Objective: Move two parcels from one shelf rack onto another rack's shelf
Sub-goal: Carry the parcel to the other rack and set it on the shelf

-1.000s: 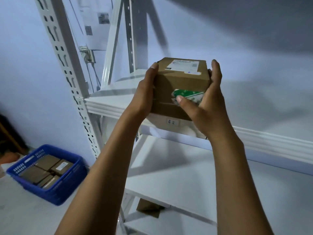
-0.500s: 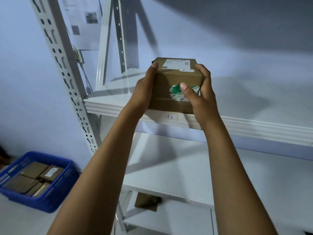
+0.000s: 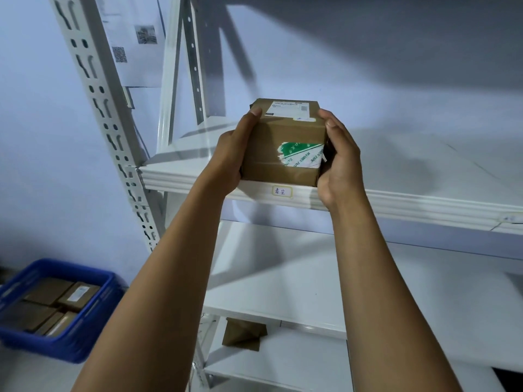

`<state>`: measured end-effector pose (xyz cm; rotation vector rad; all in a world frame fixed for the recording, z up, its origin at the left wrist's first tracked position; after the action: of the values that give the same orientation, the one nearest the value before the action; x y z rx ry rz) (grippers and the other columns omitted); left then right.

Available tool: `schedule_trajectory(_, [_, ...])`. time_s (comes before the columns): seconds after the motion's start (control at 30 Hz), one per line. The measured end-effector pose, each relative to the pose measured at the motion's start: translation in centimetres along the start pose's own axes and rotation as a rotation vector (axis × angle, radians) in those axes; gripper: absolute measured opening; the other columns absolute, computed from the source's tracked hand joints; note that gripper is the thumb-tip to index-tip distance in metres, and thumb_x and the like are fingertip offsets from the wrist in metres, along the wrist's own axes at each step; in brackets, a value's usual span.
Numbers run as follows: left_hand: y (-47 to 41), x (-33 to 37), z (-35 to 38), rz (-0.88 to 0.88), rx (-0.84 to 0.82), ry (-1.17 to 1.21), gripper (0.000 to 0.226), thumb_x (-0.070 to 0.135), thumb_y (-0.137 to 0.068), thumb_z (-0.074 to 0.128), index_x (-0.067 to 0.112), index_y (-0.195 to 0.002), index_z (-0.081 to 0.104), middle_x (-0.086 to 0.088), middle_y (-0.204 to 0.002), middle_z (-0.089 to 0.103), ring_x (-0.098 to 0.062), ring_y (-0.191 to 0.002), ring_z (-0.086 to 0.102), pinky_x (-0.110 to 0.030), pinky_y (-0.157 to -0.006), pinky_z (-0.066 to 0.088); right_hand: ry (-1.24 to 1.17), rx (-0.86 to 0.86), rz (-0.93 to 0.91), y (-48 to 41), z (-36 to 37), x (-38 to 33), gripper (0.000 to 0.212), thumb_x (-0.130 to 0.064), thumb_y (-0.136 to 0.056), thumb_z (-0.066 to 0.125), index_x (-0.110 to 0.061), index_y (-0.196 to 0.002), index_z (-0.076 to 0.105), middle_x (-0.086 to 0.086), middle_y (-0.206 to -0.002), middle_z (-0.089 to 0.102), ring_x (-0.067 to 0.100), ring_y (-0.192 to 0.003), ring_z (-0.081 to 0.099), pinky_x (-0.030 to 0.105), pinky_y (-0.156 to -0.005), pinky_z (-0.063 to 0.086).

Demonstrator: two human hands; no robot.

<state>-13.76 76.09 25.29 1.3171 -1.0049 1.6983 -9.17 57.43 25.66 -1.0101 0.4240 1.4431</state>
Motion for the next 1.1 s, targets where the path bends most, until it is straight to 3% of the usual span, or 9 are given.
schedule_trajectory(0.13, [0.1,-0.1,0.0,-0.002,-0.022,0.012,0.041,0.061,-0.089,0.068,0.025,-0.098,0.085,-0.007,-0.112,0.085,-0.031,-0.115,0.078,-0.049,-0.111,0.057,0.041,-0.009,-0.023,0.0,0.0,0.2,0.021,-0.02,-0.104,0.053,-0.018,-0.118,0.069,0.002,-0.119,0.073,0.01,-0.098,0.073,0.026,-0.081,0.058])
schedule_trajectory(0.3, [0.3,0.0,0.3,0.01,-0.037,-0.011,0.051,0.071,-0.078,0.068,0.029,-0.1,0.086,-0.003,-0.113,0.086,-0.025,-0.111,0.08,-0.048,-0.111,0.056,0.179,-0.05,-0.078,-0.1,0.5,0.4,0.035,-0.023,-0.095,0.063,-0.016,-0.13,0.06,0.007,-0.135,0.065,0.002,-0.097,0.074,0.024,-0.083,0.057])
schedule_trajectory(0.47, [-0.3,-0.5,0.1,0.005,-0.034,0.008,0.061,0.077,-0.078,0.066,0.031,-0.116,0.082,-0.002,-0.124,0.082,-0.023,-0.117,0.078,-0.047,-0.109,0.057,0.173,-0.012,-0.041,-0.6,0.0,0.9,0.025,-0.022,-0.105,0.055,-0.021,-0.129,0.058,-0.014,-0.107,0.073,-0.005,-0.086,0.075,0.02,-0.075,0.057])
schedule_trajectory(0.53, [-1.7,-1.3,-0.7,-0.021,-0.021,0.08,0.094,0.09,-0.066,0.07,0.035,-0.141,0.068,0.004,-0.149,0.068,-0.02,-0.137,0.065,-0.047,-0.117,0.049,0.167,0.012,-0.022,-0.4,-0.1,0.9,0.043,-0.033,-0.101,0.059,-0.017,-0.14,0.054,-0.008,-0.121,0.069,-0.002,-0.098,0.074,0.022,-0.082,0.057])
schedule_trajectory(0.6, [-2.8,-2.4,-1.4,-0.033,0.008,0.181,0.108,0.094,-0.058,0.072,0.039,-0.151,0.058,0.01,-0.162,0.053,-0.017,-0.151,0.049,-0.048,-0.124,0.04,0.141,0.06,-0.003,0.2,-0.3,0.6,0.074,-0.051,-0.083,0.067,-0.019,-0.148,0.051,-0.004,-0.141,0.06,0.009,-0.128,0.061,0.029,-0.104,0.05])
schedule_trajectory(0.67, [-1.2,-1.7,-1.5,0.011,0.083,0.242,0.094,0.085,-0.075,0.066,0.037,-0.154,0.053,0.011,-0.167,0.045,-0.015,-0.158,0.038,-0.047,-0.13,0.03,0.107,0.126,-0.023,0.6,-0.8,0.1,0.083,-0.055,-0.073,0.066,-0.023,-0.149,0.051,-0.003,-0.155,0.052,0.012,-0.144,0.046,0.03,-0.114,0.036])
schedule_trajectory(0.77, [1.2,-0.9,-1.5,0.101,0.176,0.281,0.074,0.065,-0.096,0.052,0.037,-0.163,0.037,0.008,-0.174,0.033,-0.015,-0.164,0.021,-0.046,-0.135,0.014,0.11,0.168,-0.056,1.0,-1.2,-0.3,0.078,-0.053,-0.077,0.058,-0.024,-0.149,0.051,0.001,-0.158,0.049,0.016,-0.147,0.043,0.03,-0.115,0.031])
schedule_trajectory(0.9, [4.0,-0.7,-1.5,0.186,0.282,0.27,0.063,0.046,-0.109,0.045,0.024,-0.167,0.031,0.004,-0.176,0.028,-0.015,-0.163,0.022,-0.039,-0.13,0.016,0.144,0.194,-0.052,2.4,-1.8,-0.8,0.077,-0.052,-0.082,0.05,-0.023,-0.153,0.046,0.003,-0.16,0.046,0.018,-0.147,0.041,0.028,-0.11,0.029])
schedule_trajectory(1.1, [9.2,-2.1,1.1,0.244,0.408,0.24,0.062,0.029,-0.112,0.043,0.018,-0.169,0.022,-0.005,-0.177,0.022,-0.02,-0.162,0.027,-0.025,-0.12,0.023,0.161,0.157,-0.037,6.4,-5.0,-2.7,0.073,-0.048,-0.089,0.046,-0.021,-0.156,0.04,0.009,-0.163,0.04,0.023,-0.151,0.036,0.033,-0.118,0.031])
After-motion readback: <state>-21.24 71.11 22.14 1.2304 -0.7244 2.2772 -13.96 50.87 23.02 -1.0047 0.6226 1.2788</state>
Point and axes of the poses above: each hand's wrist, its own y-axis away from the middle knuckle, its own z-axis out of the palm, x = y × z, the point moved 6 cm from there along -y, towards the middle knuckle
